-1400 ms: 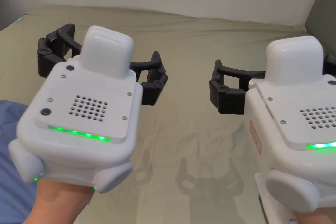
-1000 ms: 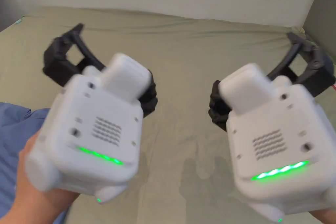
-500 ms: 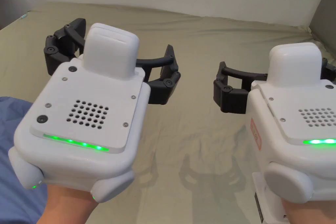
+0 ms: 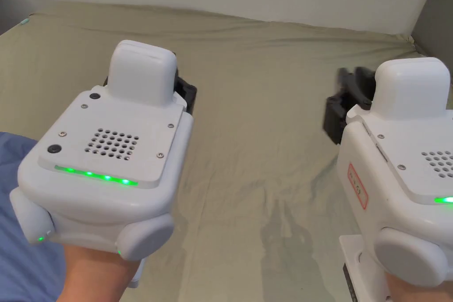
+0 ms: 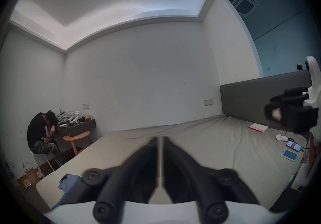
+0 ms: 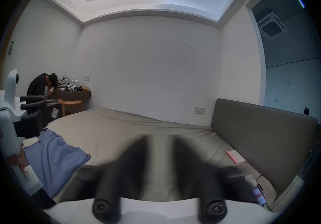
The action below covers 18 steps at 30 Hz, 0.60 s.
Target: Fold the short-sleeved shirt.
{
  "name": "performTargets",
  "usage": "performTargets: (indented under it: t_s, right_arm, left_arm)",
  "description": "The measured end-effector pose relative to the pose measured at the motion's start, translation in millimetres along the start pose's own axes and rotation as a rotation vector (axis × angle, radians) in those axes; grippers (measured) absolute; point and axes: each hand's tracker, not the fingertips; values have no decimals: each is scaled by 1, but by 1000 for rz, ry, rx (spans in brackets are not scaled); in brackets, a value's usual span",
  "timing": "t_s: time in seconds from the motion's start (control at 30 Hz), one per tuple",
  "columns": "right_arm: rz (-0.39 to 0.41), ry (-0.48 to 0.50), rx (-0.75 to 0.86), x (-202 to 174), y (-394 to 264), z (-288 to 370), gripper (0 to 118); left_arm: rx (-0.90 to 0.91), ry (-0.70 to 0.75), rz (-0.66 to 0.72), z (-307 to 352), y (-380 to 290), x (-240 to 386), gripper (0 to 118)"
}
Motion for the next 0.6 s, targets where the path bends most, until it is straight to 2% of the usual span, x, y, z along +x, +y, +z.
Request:
performTargets:
  t_s: [0.03,0.1,0.23,0.33,0.6]
  right_arm:
    - [1,-15,-4,2,-1,-1,1]
    - [15,41,-21,8,-2,-3,1]
    - [50,9,-20,9,-3,-5,1]
    - [48,11,-13,11,2,-7,1]
    - [54,88,-4,-12,10,-15,1]
  left_arm:
    - [7,-12,19,1,0,0,0]
    - [1,-42,46,0,2,0,0]
    - [-17,-41,29,-7,1,2,0]
    - [-17,-29,46,-7,0,-3,0]
    - [-1,42,46,4,4,-30,0]
